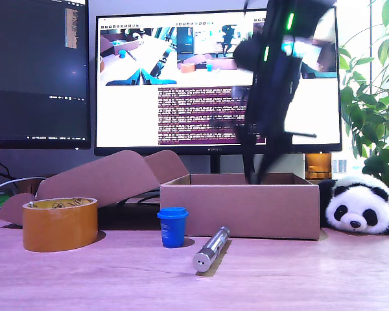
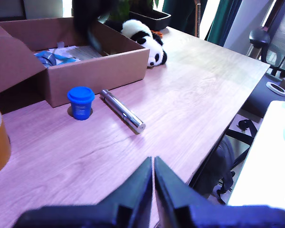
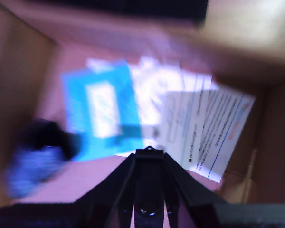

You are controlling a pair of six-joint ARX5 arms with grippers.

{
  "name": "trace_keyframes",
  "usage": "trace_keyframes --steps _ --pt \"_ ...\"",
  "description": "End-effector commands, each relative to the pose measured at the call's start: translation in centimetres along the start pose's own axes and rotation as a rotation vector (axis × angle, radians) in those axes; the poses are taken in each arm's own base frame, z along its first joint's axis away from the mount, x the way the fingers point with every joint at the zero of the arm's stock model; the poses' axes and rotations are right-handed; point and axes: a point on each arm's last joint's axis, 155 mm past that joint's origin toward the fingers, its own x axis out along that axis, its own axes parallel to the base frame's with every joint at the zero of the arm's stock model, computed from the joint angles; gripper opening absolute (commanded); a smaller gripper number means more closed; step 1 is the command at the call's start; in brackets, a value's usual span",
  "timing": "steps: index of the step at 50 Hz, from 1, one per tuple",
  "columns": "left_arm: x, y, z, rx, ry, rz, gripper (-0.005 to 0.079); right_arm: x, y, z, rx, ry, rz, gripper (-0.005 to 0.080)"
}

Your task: Pick up the USB drive and place it inside the cardboard box

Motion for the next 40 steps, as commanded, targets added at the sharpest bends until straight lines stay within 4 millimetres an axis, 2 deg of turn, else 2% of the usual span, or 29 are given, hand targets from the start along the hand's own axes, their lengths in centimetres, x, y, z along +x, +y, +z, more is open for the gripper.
trace_keyframes --steps 1,17,20,25,29,34,40 --pt "0.3 0.2 -0.8 -0.001 0.015 0.004 -0.0019 0.8 0.1 -0.5 -0.020 0.018 -0.003 -0.0011" --pt "0.3 0.6 -0.7 -0.001 0.012 0.023 -0.0019 2.5 -0.1 -1.5 -0.054 0.059 -0.014 0.0010" --pt "0.3 0.6 -0.7 -0.001 0.012 0.024 -0.0019 2.5 -0.1 -1.5 -0.057 0.057 -0.013 0.0063" --pt "0.3 0.7 -0.7 -0.001 0.012 0.027 -0.0019 2.5 -0.1 -1.3 -0.071 0.050 -0.011 0.0226" --pt "0.3 0.7 -0.7 -0.001 0.012 0.027 -0.0019 2.5 0.0 -1.2 -0.073 0.047 -0.010 0.0323" --pt "0.3 0.7 -0.7 -0.001 0.012 0.027 -0.0019 2.5 0.0 -1.3 -0.073 0.050 -0.011 0.0352" --pt "0.3 0.7 -0.7 -0.001 0.012 0.027 -0.0019 2.5 0.2 -1.7 -0.074 0.068 0.004 0.0345"
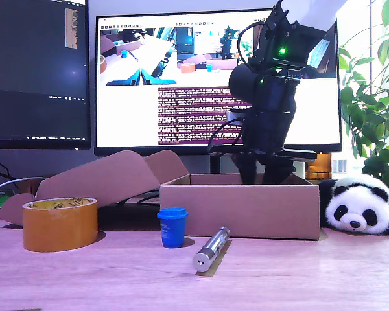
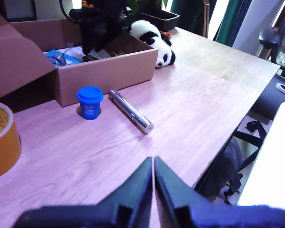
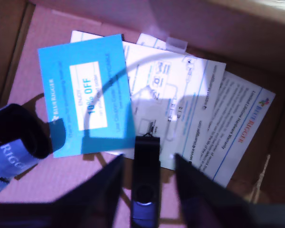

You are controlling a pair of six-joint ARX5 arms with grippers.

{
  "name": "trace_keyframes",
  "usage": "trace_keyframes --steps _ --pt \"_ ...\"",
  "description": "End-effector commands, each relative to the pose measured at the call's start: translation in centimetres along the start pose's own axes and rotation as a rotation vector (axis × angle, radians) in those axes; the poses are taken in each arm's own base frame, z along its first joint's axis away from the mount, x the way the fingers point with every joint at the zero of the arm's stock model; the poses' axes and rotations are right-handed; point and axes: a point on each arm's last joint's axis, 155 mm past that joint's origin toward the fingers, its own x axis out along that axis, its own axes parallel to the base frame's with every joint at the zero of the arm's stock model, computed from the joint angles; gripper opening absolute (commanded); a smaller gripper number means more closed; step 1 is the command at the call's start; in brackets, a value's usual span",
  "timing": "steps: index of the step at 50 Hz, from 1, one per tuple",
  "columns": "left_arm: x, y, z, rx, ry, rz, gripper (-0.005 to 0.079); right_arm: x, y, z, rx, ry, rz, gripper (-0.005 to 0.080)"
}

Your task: Pick up the USB drive and place it inside the cardboard box

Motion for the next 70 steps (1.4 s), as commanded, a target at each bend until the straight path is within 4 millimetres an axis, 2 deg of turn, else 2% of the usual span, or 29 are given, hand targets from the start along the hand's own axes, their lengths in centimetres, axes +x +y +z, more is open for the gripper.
trace_keyframes --steps 1,4,7,8,15,26,36,45,52,60,70 --pt "0.3 0.1 -0.8 -0.001 0.015 -0.002 -0.0019 0.7 0.5 -0.7 -0.009 0.030 0.016 0.0324" --pt "0.3 0.1 -0.8 -0.001 0.015 -0.001 -0.0019 0.4 0.5 -1.2 -0.010 0.050 0.020 0.0192" --pt "0.3 0.1 -0.8 -0.001 0.014 -0.001 -0.0019 -0.2 0.7 -1.6 -0.022 0.068 0.031 -0.0006" --pt "0.3 0.2 -0.8 0.000 0.014 0.000 -0.0019 -0.4 0.7 -1.8 -0.040 0.072 0.032 -0.0015" --pt "0.3 0.3 -0.7 0.000 0.012 0.010 -0.0019 -3.0 1.5 -2.2 -0.144 0.072 0.039 -0.0013" --pt "0.3 1.0 -0.5 0.002 0.003 0.048 -0.0019 -8.0 3.4 0.0 -0.174 -0.063 0.081 -0.0013" --pt "0.2 1.6 -0.4 0.012 -0.003 0.077 -0.0019 -10.6 4.2 2.8 -0.153 -0.179 0.111 -0.0013" --pt "0.2 1.6 -0.4 0.014 -0.002 0.079 -0.0019 -12.5 4.5 3.3 -0.220 -0.230 0.081 -0.0013" --pt "0.2 1.6 -0.5 0.014 0.002 0.080 -0.0019 -15.3 4.5 3.9 -0.220 -0.299 0.045 -0.0013" --pt "0.2 1.6 -0.5 0.013 0.003 0.080 -0.0019 -18.9 4.5 3.7 -0.232 -0.374 0.020 -0.0013" --pt "0.2 1.9 -0.5 0.013 0.001 0.094 -0.0019 -21.3 3.9 1.7 -0.241 -0.423 -0.007 -0.0013"
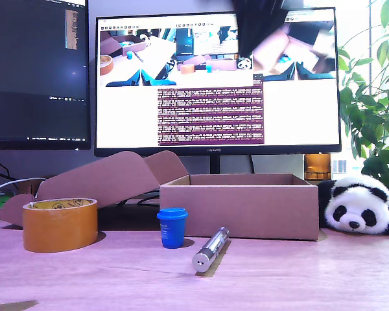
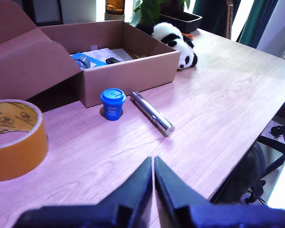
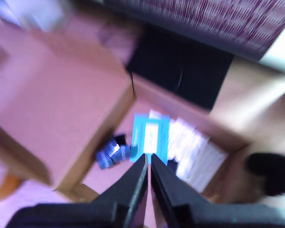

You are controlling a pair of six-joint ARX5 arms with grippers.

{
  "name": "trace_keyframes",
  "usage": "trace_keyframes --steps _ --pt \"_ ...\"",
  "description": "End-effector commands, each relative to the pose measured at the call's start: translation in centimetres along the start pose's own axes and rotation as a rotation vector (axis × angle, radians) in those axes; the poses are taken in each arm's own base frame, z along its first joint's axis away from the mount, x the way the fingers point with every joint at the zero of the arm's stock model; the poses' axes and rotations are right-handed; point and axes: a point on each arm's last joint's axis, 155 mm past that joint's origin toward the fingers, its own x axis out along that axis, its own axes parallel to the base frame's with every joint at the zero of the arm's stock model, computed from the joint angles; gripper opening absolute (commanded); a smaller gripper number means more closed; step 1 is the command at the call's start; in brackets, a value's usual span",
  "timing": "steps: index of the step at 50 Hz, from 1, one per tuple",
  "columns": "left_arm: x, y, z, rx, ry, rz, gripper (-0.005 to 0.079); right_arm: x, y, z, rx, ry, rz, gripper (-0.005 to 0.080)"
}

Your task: Pick up the USB drive and place it inside the cardboard box

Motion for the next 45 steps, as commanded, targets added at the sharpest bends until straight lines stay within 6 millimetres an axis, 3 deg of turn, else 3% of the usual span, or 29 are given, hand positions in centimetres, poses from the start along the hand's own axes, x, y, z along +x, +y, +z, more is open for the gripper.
trace_keyframes --steps 1,12,19,26,45 --pt "0.3 0.2 -0.8 0.005 0.016 0.003 -0.0019 1.0 0.1 -2.4 -0.014 0.042 -0.011 -0.0013" --pt "0.2 1.8 -0.5 0.005 0.003 0.091 -0.0019 -1.4 -0.8 -5.7 0.000 -0.005 -0.016 -0.0013" --pt "0.0 3.4 0.7 0.010 -0.049 0.183 -0.0019 -2.4 -1.6 -8.2 0.012 -0.038 -0.020 -0.0013" --pt "-0.9 6.2 1.9 0.005 -0.101 0.332 -0.0019 -3.0 -3.4 -11.0 0.037 -0.051 -0.051 -0.0013" --pt "-2.9 10.5 2.9 -0.047 -0.162 0.519 -0.0019 -4.1 -8.2 -16.8 0.146 -0.148 -0.165 -0.0013"
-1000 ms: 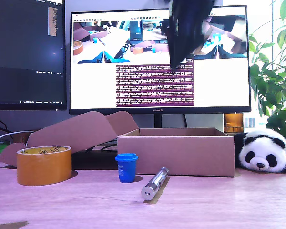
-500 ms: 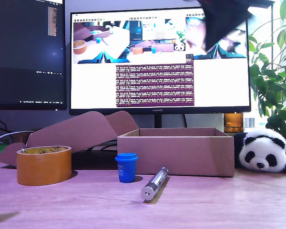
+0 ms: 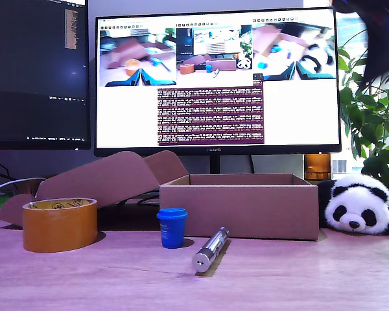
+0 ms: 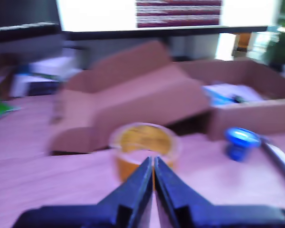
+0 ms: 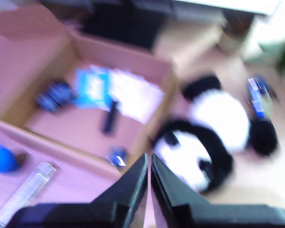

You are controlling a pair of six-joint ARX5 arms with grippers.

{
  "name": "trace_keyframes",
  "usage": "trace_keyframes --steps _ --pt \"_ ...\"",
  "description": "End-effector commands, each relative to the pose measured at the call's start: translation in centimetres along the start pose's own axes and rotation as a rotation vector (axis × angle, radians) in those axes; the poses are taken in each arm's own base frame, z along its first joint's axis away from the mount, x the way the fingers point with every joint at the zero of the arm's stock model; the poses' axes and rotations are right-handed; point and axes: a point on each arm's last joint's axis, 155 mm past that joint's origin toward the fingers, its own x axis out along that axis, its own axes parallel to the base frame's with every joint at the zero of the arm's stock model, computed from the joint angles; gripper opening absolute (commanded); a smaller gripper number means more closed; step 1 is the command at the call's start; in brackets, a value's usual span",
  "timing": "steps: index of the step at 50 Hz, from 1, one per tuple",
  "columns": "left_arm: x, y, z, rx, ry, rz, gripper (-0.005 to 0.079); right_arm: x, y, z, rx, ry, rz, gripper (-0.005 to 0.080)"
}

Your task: Pick up the USB drive and place it inside the cardboard box

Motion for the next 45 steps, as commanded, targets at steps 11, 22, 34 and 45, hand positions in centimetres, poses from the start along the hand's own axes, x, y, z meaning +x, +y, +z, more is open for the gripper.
trace_keyframes --steps 11,22,34,45 --pt "0.2 1.3 -1.0 -0.008 0.019 0.053 -0.0019 -0.3 -4.8 -2.6 0.099 -0.107 -0.130 -0.0013" --pt "0.2 1.4 -2.0 -0.006 0.059 0.058 -0.0019 -0.5 -8.0 -3.5 0.250 -0.221 -0.196 -0.0013" --pt "0.1 1.5 -3.2 -0.005 0.107 0.063 -0.0019 1.0 -6.7 -5.6 0.246 -0.286 -0.093 -0.0013" --pt "0.1 1.5 -3.2 -0.005 0.108 0.063 -0.0019 1.6 -5.5 -7.4 0.176 -0.306 -0.036 -0.0013"
